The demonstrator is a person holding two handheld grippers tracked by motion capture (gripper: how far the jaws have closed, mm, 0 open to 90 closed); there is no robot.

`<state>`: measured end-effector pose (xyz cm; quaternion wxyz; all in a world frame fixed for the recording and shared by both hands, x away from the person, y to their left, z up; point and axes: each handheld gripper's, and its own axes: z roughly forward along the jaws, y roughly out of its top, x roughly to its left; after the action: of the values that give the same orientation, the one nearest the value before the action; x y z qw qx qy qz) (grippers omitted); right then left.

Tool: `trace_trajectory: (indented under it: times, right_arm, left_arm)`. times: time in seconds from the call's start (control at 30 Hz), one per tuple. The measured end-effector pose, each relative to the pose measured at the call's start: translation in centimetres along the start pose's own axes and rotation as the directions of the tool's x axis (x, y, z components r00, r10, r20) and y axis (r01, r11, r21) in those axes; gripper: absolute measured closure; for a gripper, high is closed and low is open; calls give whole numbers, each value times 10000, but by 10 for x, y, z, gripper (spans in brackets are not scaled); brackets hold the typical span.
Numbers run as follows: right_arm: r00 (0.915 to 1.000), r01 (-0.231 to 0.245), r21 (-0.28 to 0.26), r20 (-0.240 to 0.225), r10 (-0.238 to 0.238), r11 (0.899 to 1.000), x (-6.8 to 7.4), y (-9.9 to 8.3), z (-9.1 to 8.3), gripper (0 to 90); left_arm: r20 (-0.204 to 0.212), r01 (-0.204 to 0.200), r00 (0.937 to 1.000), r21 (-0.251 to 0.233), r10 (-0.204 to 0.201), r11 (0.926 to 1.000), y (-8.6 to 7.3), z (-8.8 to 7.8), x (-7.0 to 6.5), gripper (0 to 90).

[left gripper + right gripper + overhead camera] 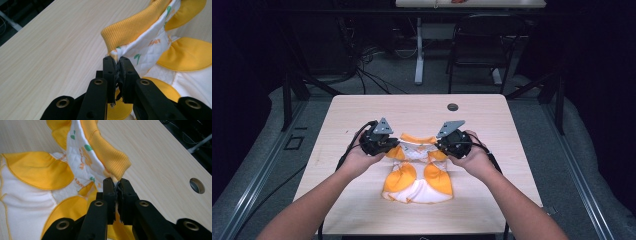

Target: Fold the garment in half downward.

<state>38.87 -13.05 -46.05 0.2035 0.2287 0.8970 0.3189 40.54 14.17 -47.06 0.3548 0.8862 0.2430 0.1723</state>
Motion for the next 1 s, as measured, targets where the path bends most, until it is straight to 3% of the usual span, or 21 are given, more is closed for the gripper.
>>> trace_trajectory:
  times: [0.23,0.73,0.87,1.0]
  right_arm:
    - [9991,-308,-109,-295,304,9995,5,-6,0,848]
    - [9977,-126,-82,-662,121,9999,19,-13,-11,846]
    - [9979,7,31,-640,-5,10000,24,-18,-10,846]
    - [9972,-151,42,-725,153,9999,24,-23,-9,846]
  left_arm:
    - [238,89,9997,-31,-88,10000,-7,-4,-4,845]
    - [603,-11,9982,-89,16,10000,-17,-10,-16,845]
    - [640,-292,9975,75,287,9995,-18,-10,-21,845]
    - [755,-273,9968,66,267,9996,-19,-10,-23,845]
